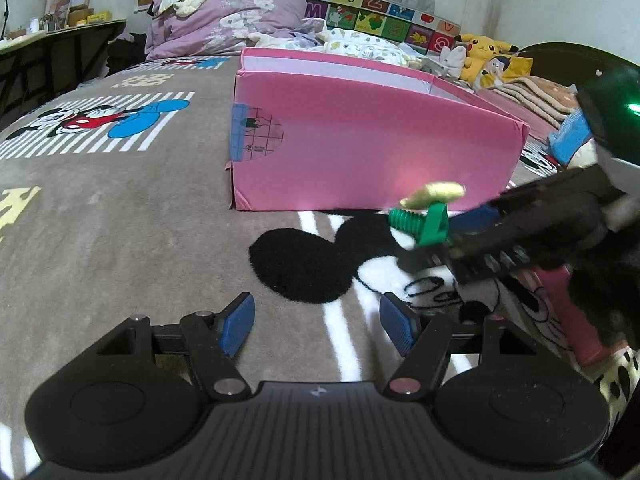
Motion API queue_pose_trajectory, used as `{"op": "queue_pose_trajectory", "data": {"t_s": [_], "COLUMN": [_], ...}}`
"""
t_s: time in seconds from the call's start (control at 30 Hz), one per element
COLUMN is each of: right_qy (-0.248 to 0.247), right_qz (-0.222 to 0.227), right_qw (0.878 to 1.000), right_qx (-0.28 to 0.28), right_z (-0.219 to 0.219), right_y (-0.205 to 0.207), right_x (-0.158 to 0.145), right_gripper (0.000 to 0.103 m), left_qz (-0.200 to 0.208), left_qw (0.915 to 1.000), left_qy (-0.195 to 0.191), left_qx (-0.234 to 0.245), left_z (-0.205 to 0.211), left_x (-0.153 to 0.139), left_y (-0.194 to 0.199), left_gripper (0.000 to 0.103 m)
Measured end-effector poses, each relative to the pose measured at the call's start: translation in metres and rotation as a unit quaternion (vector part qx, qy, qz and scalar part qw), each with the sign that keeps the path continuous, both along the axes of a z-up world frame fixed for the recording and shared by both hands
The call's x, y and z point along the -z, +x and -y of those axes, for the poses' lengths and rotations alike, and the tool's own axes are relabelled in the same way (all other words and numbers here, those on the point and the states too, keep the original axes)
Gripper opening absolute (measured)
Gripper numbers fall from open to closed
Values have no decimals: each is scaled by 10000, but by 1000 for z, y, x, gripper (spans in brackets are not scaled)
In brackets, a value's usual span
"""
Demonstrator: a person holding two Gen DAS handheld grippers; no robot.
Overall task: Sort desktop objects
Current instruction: 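Move the right tool back to the green bolt and grasp it, then lift the green bolt with the right gripper while the left gripper grasps the yellow cap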
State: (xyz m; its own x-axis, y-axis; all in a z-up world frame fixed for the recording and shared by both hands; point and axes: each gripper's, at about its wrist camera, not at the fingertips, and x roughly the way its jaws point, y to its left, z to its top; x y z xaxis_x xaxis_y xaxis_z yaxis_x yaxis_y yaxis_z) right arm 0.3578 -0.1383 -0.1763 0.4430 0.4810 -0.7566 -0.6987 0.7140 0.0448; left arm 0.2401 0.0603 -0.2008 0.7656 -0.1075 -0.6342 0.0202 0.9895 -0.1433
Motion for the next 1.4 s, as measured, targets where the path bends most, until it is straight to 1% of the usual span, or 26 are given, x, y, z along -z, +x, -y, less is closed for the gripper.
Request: {"op": "queue_pose_trajectory", "data": {"t_s": [0.07, 0.13, 0.2, 0.33, 0.43, 0.5, 0.6, 0.7, 0.8, 0.83, 1.03, 1.2, 1.4], "right_qy": [-30, -120, -90, 36, 173, 230, 140, 183, 360, 447, 857, 1066, 1385], "right_qz": [-15, 163, 281, 417, 444, 424, 517, 542, 563, 534, 321, 116, -4], "right_qw": [9998, 9996, 9996, 9971, 9953, 9951, 9940, 9921, 9891, 9882, 9846, 9829, 9758], "right_qx": [-215, -190, 30, 642, 842, 860, 955, 1116, 1310, 1362, 1488, 1494, 1690], "right_z": [0, 0, 3, -1, -7, -15, -24, -24, -15, -11, 5, 18, 40], "right_y": [-14, -25, -28, -21, -21, -22, -24, -25, -27, -27, -31, -46, -68], "right_x": [-4, -6, -7, -3, -1, 2, 7, 10, 12, 12, 10, 9, 9], "right_gripper": [63, 63, 63, 63, 63, 63, 63, 58, 45, 43, 42, 42, 42], "left_qz": [5, 3, 3, -3, -6, -8, -7, -9, -7, -7, -5, 17, 115], "left_qw": [10000, 10000, 10000, 10000, 10000, 10000, 10000, 10000, 10000, 10000, 9999, 9998, 9996], "left_qy": [-15, -23, -10, 18, 14, 11, 7, 4, 6, 15, 103, 196, 265], "left_qx": [-2, -6, -6, -2, -4, -3, 4, 4, 7, 9, 13, 4, 58], "left_z": [-1, -1, 0, 0, -1, -1, -2, -2, -2, -2, 1, 4, 8], "left_x": [0, 0, 0, 1, 1, 0, 0, 0, 0, 0, 3, 4, 5], "left_y": [0, 0, 0, 0, 1, 0, 0, 0, 0, 0, 0, 0, -2], "left_gripper": [68, 68, 68, 68, 68, 68, 68, 68, 68, 68, 68, 68, 68]}}
